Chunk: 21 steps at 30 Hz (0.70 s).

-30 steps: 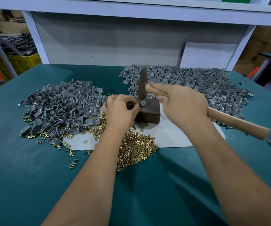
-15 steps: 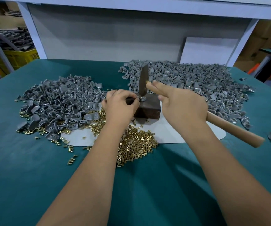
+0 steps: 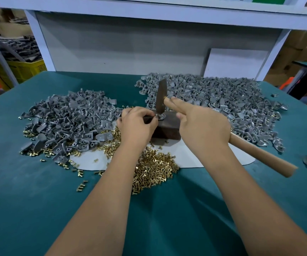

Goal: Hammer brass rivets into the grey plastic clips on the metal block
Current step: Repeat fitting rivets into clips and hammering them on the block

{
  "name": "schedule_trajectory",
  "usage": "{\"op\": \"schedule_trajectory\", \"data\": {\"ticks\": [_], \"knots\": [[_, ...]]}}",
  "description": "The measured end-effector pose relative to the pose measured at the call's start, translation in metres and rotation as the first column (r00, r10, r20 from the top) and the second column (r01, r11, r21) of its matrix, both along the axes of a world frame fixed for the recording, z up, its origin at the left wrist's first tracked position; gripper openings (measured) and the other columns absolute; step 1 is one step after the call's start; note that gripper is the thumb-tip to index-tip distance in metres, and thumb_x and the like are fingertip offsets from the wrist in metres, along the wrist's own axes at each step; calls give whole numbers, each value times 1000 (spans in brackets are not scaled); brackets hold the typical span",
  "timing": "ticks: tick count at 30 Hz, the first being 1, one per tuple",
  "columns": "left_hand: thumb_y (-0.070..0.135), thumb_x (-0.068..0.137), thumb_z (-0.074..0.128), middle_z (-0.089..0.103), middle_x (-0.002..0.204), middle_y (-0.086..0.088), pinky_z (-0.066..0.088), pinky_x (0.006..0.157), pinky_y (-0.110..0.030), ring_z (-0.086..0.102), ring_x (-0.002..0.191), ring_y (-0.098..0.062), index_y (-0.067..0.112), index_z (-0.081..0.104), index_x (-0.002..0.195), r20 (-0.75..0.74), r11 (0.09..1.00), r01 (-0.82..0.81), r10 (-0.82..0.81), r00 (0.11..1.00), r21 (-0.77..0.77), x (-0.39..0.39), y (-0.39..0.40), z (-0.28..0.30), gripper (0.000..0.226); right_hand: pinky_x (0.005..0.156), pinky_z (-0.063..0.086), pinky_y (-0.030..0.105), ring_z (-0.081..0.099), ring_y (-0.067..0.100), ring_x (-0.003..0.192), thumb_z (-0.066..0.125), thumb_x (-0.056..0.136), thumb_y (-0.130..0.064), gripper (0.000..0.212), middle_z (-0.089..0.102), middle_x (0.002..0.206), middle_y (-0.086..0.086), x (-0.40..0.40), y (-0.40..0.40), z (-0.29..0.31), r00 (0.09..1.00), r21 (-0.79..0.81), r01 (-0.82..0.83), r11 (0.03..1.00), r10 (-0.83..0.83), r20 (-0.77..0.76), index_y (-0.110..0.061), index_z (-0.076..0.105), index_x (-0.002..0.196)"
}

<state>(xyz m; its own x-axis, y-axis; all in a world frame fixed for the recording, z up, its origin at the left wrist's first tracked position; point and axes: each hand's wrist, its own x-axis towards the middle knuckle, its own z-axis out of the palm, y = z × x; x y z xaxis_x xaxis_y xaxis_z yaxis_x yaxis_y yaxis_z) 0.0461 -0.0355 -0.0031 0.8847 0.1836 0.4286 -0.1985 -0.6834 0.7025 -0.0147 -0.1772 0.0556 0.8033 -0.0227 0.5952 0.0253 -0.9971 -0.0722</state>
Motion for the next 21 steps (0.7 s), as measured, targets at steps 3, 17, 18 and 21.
{"op": "schedule_trajectory", "data": {"ticks": [3,17,18,21], "knots": [[36,87,69,67,110,14,17,87,-30,39,122,-19,30,75,93,12,1000,2,-2,1000,-3,0,-1,0,10,43,10,16,26,16,45,52,95,-36,44,54,61,-3,1,0,2,999,6,24,1000,-24,46,-54,41,133],[36,89,67,67,110,15,19,88,-30,39,119,-18,29,74,92,-6,1000,17,-17,1000,-14,-1,-1,0,10,43,18,21,53,26,56,47,97,-37,47,63,71,0,-1,0,4,999,6,8,1000,-8,-48,-56,32,136],[36,89,66,67,111,15,21,89,-31,39,119,-18,29,74,93,-14,1000,17,-17,1000,-7,-1,-1,1,11,44,21,23,59,26,61,47,97,-36,46,66,76,-1,-1,0,3,996,-13,-6,1000,5,-86,-56,33,136],[37,89,65,66,113,15,24,94,-34,39,120,-18,30,73,95,-37,1000,29,-29,999,-1,-2,0,2,13,48,30,27,66,26,77,46,98,-37,45,71,92,-2,4,1,2,992,65,-4,998,12,-123,-55,34,137]]}}
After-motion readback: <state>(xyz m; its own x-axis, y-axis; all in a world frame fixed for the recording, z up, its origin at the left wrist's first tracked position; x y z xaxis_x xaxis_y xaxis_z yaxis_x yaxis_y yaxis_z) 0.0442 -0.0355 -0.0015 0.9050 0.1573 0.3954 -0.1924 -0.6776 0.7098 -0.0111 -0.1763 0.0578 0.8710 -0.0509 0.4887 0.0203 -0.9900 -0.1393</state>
